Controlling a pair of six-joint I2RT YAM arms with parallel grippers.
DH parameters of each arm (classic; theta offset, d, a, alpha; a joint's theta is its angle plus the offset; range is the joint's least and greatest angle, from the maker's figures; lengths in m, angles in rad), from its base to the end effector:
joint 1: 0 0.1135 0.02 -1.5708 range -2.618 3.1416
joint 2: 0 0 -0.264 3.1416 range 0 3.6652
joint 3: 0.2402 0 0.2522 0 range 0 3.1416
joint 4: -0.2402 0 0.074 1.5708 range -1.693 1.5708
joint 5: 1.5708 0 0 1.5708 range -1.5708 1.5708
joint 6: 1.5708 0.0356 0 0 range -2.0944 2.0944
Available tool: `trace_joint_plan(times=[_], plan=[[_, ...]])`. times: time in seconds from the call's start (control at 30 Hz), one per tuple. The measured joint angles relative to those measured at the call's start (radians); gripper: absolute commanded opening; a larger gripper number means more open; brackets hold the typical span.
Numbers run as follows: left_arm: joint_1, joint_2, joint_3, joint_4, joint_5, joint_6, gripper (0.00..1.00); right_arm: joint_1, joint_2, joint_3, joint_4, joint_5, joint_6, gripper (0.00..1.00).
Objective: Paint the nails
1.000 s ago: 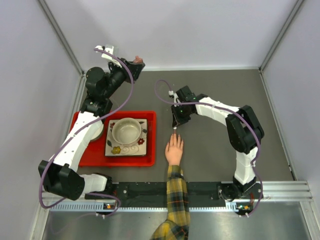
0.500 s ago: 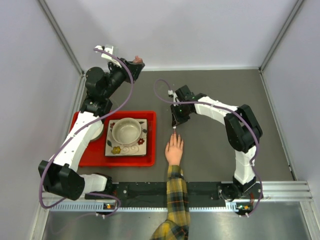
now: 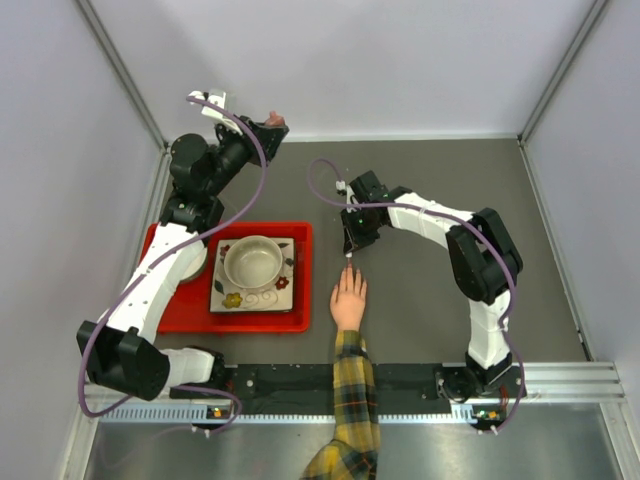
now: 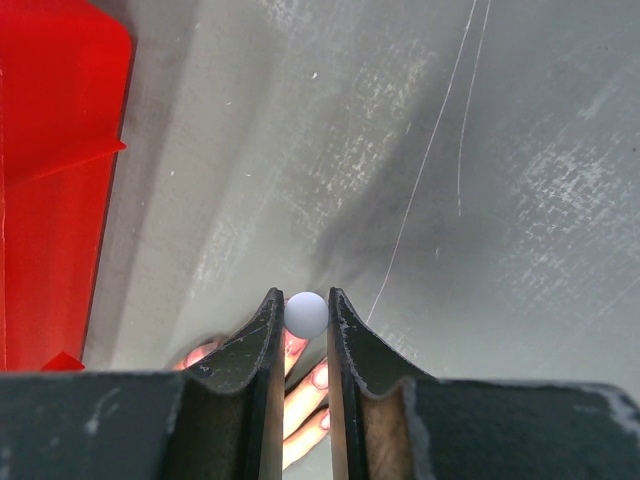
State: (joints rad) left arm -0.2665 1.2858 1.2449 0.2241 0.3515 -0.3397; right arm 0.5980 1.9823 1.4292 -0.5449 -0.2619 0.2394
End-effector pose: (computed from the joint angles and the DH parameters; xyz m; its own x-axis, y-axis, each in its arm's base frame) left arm 0.2848 -0.0905 0.4364 -0.0255 -0.3173 -0.9480 0.5996 0.7539 -0.2685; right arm 0.3377 0.2412 0.1813 -0.8669 -0.3134 -0.3877 -0.4485 0.8299 0.3319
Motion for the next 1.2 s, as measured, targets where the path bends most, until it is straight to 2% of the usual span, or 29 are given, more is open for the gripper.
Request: trace_joint_plan(times=[0.93, 1.2], plan=[[0.004, 0.022, 0.000, 0.001, 0.001, -0.015, 0.00, -0.018, -0.002, -0.005, 0.004, 0.005, 0.015, 0.00], [0.004, 0.022, 0.000, 0.001, 0.001, -0.021, 0.00, -0.019, -0.065, -0.051, 0.004, 0.018, 0.014, 0.00]])
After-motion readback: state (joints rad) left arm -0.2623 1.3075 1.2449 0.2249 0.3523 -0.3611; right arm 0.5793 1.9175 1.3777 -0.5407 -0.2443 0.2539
